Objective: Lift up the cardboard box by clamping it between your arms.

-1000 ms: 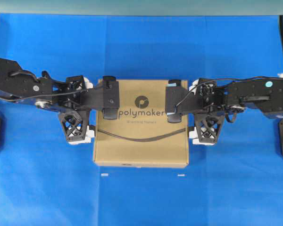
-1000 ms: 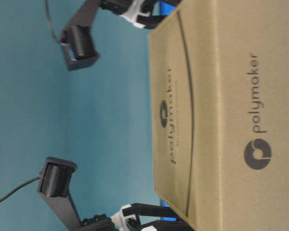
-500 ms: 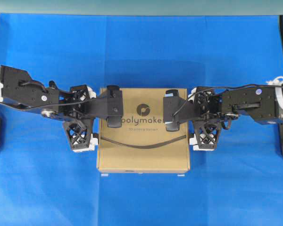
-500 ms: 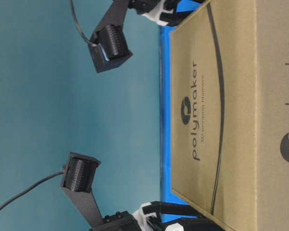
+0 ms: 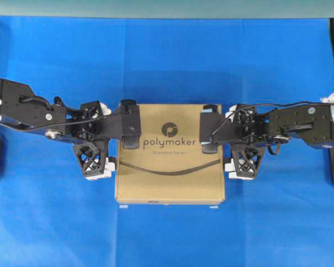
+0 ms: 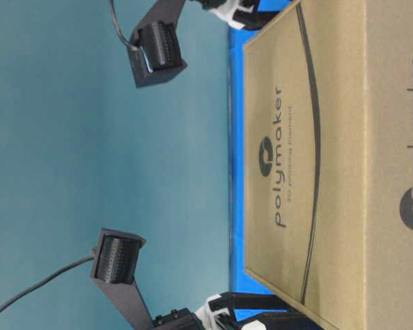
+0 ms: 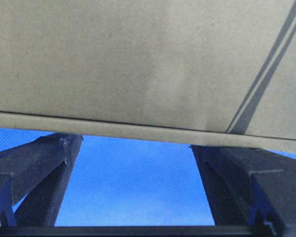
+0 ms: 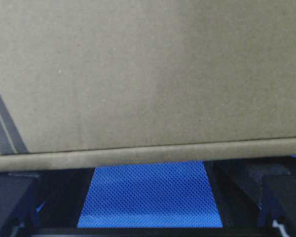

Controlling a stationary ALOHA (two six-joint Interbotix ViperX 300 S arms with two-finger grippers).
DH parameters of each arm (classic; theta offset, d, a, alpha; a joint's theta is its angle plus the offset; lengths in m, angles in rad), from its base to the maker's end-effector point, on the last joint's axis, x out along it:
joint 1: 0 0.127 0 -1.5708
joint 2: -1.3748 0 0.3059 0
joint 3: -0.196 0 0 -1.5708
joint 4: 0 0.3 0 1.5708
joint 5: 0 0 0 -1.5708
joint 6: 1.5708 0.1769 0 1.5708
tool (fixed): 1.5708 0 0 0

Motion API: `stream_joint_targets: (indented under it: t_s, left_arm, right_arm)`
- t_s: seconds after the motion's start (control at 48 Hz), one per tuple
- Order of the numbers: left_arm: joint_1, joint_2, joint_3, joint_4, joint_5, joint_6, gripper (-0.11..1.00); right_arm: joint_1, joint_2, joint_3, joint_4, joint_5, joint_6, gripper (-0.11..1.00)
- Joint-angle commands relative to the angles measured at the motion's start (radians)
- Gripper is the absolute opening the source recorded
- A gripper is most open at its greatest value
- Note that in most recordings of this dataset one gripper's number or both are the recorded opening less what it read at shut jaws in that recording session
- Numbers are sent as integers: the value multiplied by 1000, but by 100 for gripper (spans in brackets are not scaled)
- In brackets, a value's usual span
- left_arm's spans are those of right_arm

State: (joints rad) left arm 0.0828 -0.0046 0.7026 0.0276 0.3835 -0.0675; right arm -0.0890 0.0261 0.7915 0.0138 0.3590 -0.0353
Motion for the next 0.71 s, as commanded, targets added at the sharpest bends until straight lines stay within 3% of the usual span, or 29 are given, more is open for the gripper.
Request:
stream_joint_targets:
  t_s: [0.0,0.688]
  left_arm:
    - [9,-17,-3,-2,-26,-14,86]
    - [-9,-112,78,-2,-28,-41,86]
  right_arm:
    - [2,-32,0,5,-17,15,99]
    - [-2,-114,83,5,-64,6,99]
